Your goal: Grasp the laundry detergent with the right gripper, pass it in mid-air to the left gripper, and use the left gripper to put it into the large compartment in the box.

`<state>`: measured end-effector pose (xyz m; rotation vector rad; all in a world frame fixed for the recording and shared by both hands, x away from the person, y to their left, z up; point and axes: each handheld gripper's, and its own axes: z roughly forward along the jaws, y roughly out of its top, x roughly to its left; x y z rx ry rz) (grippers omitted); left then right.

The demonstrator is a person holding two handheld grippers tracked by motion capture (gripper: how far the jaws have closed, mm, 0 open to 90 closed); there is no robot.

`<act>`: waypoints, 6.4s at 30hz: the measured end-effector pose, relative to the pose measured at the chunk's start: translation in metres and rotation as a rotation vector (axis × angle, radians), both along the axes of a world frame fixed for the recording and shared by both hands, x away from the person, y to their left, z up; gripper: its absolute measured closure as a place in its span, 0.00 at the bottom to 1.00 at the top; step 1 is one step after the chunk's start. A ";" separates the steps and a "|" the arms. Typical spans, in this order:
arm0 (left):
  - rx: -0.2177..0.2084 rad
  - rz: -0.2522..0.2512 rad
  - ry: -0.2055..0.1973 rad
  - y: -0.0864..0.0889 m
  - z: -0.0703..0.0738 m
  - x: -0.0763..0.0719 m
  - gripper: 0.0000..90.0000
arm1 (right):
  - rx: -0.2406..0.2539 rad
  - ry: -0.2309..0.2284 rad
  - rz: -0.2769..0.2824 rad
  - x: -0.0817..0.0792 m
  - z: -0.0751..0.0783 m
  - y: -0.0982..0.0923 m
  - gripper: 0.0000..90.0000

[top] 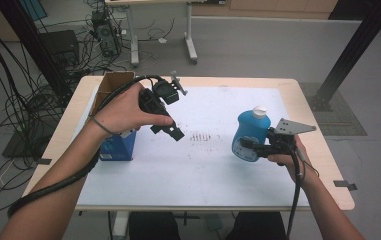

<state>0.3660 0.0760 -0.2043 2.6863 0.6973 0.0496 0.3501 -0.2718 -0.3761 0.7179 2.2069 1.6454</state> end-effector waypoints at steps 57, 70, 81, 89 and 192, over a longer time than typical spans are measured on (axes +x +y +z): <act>0.050 -0.391 0.013 -0.061 0.045 -0.025 0.13 | -0.031 0.022 0.615 -0.005 0.076 0.081 0.50; 0.049 -0.404 0.004 -0.070 0.046 -0.027 0.13 | -0.046 0.009 0.636 -0.008 0.079 0.095 0.50; 0.041 -0.414 0.012 -0.076 0.040 -0.027 0.13 | -0.053 0.007 0.649 -0.007 0.078 0.104 0.50; 0.043 -0.415 0.015 -0.078 0.038 -0.028 0.13 | -0.050 0.010 0.649 -0.007 0.077 0.106 0.50; 0.054 -0.393 0.000 -0.075 0.038 -0.027 0.13 | -0.047 0.004 0.635 -0.006 0.076 0.105 0.50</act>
